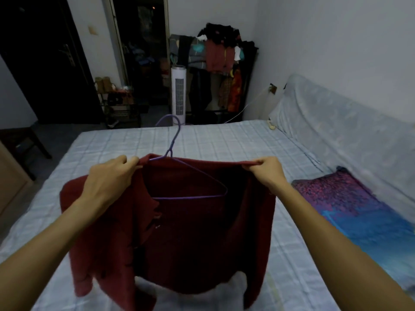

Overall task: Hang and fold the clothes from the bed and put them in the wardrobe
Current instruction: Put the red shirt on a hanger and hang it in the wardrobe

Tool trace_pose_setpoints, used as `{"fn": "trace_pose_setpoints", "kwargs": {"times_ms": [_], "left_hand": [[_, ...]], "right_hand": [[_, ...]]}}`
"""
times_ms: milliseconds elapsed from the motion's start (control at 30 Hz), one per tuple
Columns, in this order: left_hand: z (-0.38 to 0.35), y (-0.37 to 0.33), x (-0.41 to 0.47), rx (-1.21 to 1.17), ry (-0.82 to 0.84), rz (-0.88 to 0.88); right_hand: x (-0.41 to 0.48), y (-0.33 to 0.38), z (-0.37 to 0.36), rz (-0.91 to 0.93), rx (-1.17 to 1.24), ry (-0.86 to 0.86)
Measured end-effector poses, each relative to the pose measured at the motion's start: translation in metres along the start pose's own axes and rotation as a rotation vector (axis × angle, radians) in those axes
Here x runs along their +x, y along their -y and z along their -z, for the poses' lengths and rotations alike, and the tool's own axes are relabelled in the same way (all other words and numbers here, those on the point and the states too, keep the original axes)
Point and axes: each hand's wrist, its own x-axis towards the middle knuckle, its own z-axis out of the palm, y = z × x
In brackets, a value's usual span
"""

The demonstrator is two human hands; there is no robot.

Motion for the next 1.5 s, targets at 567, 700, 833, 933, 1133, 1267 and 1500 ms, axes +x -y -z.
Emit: {"fn": "trace_pose_setpoints", "kwargs": {"times_ms": [567,700,833,933,1133,1267,1500], "left_hand": [[0.032,-0.025,0.035,-0.327,-0.448,0.214],[0.040,-0.026,0.043,-0.422,-0.528,0.231],[0.053,-0.017,0.051,-0.445,-0.586,0.197],[0.065,-0.016,0.064,-0.533,-0.557,0.220],[0.098,-0.015,0.094,-0.774,-0.666,0.499],[0.097,-0.033,0.091,-0.746,-0.422,0.245],[0.088,0.016,0.075,-0.467,-0.480,0.274]], "right_hand": [[-0.030,0.101,-0.028,0.555,0.105,0.168],[-0.008,0.099,-0.020,0.776,-0.299,-0.356],[0.007,0.124,0.003,0.853,-0.376,-0.381],[0.012,0.145,0.014,0.882,-0.432,-0.270],[0.010,0.154,0.015,0.821,-0.479,-0.361],[0.004,0.152,0.010,0.767,-0.406,-0.464],[-0.012,0.144,0.007,0.830,-0.264,-0.656]]}}
